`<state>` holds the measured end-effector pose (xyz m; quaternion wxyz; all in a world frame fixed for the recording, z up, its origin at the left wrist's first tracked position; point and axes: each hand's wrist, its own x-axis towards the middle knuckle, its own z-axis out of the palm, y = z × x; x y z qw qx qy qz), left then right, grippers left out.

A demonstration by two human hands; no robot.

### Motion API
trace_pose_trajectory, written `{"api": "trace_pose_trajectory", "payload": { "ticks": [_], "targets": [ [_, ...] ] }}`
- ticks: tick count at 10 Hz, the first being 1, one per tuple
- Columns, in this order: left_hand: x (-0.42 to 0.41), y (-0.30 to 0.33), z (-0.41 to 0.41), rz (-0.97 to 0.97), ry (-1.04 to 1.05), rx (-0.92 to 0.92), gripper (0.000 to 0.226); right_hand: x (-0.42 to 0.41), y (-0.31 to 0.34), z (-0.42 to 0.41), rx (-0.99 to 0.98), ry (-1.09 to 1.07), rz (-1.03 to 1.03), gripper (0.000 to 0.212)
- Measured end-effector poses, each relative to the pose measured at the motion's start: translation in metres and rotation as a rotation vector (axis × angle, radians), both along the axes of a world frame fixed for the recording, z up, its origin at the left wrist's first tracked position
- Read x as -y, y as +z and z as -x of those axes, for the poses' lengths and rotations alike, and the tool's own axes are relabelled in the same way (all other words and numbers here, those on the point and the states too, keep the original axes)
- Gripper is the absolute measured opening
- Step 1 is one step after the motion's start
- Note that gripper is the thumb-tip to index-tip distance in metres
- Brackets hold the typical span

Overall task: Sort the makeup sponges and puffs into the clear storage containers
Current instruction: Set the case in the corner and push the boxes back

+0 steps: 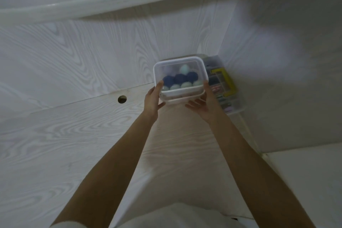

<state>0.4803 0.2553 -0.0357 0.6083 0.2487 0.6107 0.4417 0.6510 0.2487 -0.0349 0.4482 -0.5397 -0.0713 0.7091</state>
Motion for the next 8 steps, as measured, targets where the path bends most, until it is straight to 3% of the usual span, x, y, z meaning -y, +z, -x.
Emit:
{"api": "trace_pose_trajectory", "payload": {
  "ticks": [2,3,4,6,7,8],
  "targets": [
    [-0.015,0.002,-0.010,-0.015,0.067,0.105,0.039,-0.024,0.005,0.004,0.006,-0.032,-0.045,0.064],
    [-0.015,-0.001,-0.009,-0.026,0.064,0.132,0.036,-0.025,-0.001,-0.002,-0.155,-0.068,-0.163,0.058],
    [-0.015,0.000,-0.004,-0.026,0.004,0.115,0.030,-0.024,0.001,-0.001,-0.111,-0.059,-0.144,0.056],
    [-0.006,0.016,0.009,0.038,-0.111,0.031,0.056,-0.013,0.008,0.002,-0.148,-0.063,-0.160,0.053],
    [0.008,0.015,0.019,0.059,-0.028,-0.031,0.065,-0.001,0.010,0.003,-0.075,-0.046,-0.158,0.052],
    [0.031,0.013,0.032,0.027,0.042,-0.082,0.054,0.017,0.017,0.007,-0.024,-0.068,-0.159,0.047]
  ]
}}
